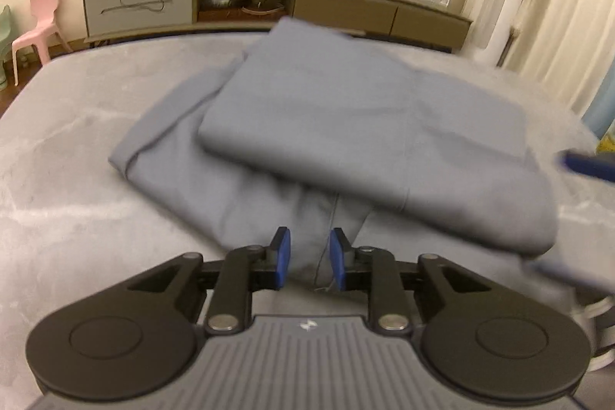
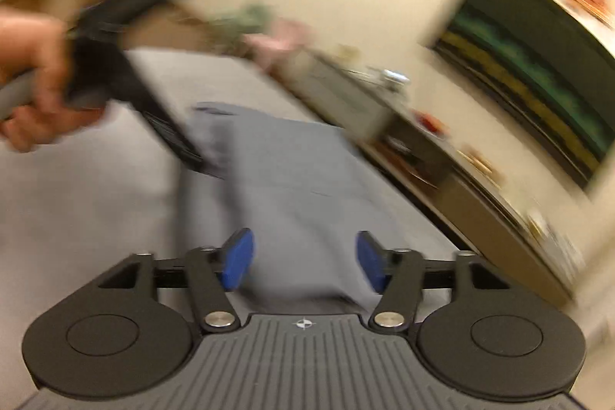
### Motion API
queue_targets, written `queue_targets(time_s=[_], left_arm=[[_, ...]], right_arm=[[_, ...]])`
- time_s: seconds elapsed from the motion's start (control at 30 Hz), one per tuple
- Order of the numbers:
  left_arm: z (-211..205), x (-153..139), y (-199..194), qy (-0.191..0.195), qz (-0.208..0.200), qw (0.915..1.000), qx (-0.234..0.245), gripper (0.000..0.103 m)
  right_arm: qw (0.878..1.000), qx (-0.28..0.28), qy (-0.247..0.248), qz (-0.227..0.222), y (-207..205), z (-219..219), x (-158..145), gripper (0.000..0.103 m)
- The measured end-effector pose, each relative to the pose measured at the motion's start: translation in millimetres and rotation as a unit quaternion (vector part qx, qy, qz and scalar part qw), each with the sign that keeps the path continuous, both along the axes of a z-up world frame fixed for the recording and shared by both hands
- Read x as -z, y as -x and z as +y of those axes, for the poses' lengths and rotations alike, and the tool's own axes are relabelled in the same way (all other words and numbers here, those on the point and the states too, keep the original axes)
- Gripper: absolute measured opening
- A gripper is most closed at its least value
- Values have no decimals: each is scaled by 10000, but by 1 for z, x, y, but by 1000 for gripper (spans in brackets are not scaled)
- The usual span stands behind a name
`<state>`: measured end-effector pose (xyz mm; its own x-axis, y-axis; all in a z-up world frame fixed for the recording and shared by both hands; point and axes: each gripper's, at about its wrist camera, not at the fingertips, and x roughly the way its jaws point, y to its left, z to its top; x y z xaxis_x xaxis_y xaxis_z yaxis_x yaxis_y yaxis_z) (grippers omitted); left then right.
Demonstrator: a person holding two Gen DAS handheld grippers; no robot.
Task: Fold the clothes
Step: 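Fold the held shirt edge over the stack with both grippers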
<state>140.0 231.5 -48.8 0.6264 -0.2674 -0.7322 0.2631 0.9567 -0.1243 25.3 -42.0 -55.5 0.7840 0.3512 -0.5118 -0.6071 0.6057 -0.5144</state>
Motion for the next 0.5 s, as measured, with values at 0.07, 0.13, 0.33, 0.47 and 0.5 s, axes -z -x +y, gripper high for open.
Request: queue_targets(time_s=[0.07,0.13,0.33,0.47,0.5], left_arm=[[2,4,1,32,-11,10000,-10,23],[4,7,-1,103,-4,9999,-18,23],[3,9,-2,90,-49,9999,56,20],[4,8,-1,87,-43,9999,88,20],[4,8,-1,69,-43,9999,107,20]], right_arm=[[9987,-39,499,137,-22,14,26,58],[9975,100,608,347,-42,21,39,21],[9992,-73,266,279,-32,37,6,4],[9985,-363,157,386,13,56,-11,4],[9982,-367,184,426,12,56,-7,4]])
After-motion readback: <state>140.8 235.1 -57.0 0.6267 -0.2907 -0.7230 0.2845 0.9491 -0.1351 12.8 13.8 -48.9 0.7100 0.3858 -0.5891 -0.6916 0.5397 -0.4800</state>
